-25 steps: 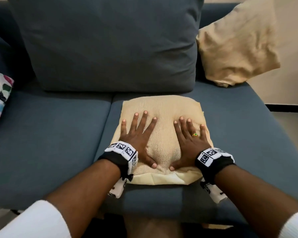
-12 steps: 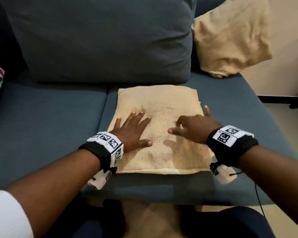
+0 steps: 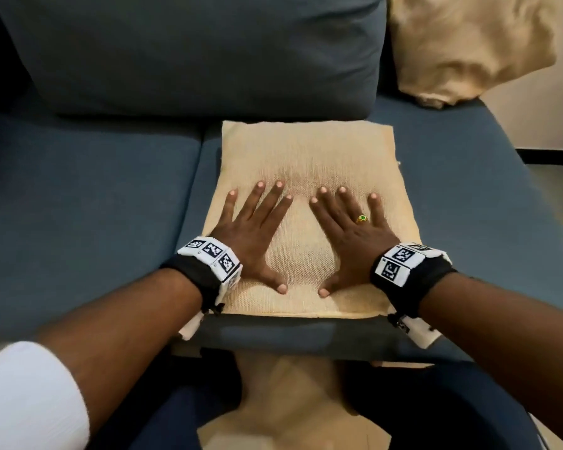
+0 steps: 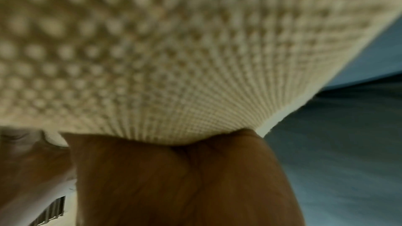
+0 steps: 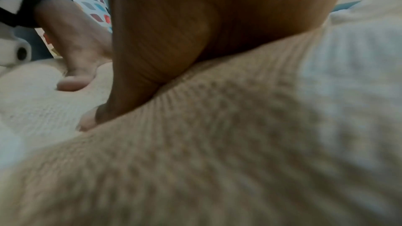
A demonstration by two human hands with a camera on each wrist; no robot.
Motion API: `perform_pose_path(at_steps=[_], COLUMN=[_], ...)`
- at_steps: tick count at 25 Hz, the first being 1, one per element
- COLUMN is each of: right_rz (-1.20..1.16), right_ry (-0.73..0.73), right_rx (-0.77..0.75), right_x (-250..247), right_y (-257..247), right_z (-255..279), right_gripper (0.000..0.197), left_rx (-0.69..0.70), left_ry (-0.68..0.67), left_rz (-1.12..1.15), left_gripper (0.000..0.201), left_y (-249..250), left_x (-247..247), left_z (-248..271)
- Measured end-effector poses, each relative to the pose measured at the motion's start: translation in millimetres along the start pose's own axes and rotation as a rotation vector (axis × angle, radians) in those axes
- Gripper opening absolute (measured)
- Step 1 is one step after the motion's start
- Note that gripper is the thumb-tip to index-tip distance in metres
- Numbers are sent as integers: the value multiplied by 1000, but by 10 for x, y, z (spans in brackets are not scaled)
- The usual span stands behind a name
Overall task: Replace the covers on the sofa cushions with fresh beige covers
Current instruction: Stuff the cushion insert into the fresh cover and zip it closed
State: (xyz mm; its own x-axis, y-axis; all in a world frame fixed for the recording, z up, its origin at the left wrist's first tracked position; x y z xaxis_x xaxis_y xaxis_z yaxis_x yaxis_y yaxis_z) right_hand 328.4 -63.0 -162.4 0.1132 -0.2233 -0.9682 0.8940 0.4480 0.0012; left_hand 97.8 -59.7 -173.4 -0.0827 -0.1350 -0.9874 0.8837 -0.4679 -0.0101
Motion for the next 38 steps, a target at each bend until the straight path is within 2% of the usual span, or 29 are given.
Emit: perform_pose_path(at_steps=[5, 10, 17, 19, 21, 23, 24, 26, 27, 29, 32, 34, 38], right_rz=[-54, -61, 17, 88, 162, 150, 119, 104, 119, 123, 92, 28, -135], right_ry=[-85, -144, -206, -234, -298, -342, -324, -238, -188, -128, -202, -239, -245], right_rx=[99, 98, 159, 139, 125, 139, 157, 146, 110, 25, -25, 3, 67], right_x=[98, 113, 71, -35, -261, -579, -746, -1031, -1124, -1200, -973, -700, -418], right_y=[282, 394, 654, 729, 866, 993, 1019, 938, 847, 658, 610, 749, 1049], right_z=[296, 390, 613, 629, 617, 505, 389, 32, -185, -605, -971, -1026, -940], right_gripper=[157, 158, 158, 159, 155, 148, 145, 146, 148, 154, 158, 158, 157], left_rx=[42, 37, 53, 27, -5, -50, -73, -126, -126, -69, -20, -31, -74], left_ry=[-65, -121, -178, -239, -335, -407, -373, -179, -78, 26, -35, -90, -59], left_rz=[-47, -35, -101, -132, -79, 11, 23, 77, 120, 172, 93, 77, 155], left_gripper=[165, 166, 171, 174, 166, 143, 126, 97, 92, 98, 106, 108, 106], left_y=[-84, -143, -257, -316, -471, -668, -747, -781, -702, -433, -127, -201, -493], left_x=[37, 51, -60, -113, -209, -374, -487, -762, -886, -983, -691, -415, -218], left_z=[186, 369, 538, 616, 714, 740, 656, 252, -31, -613, -1128, -1227, -1176])
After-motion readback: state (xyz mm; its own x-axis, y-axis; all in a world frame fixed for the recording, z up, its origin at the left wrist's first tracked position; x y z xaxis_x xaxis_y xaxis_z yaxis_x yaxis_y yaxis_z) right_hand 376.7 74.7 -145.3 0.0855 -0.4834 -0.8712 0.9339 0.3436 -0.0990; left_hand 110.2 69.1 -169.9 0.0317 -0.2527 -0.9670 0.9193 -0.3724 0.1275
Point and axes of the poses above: each hand's wrist, its own z-axis away from the middle knuckle, its own x-axis out of the palm, y = z × x, the point moved 1 cm from there along -z, towards the middle knuckle, and after that the axes turned 6 degrees about y, right-handed, at the moved point
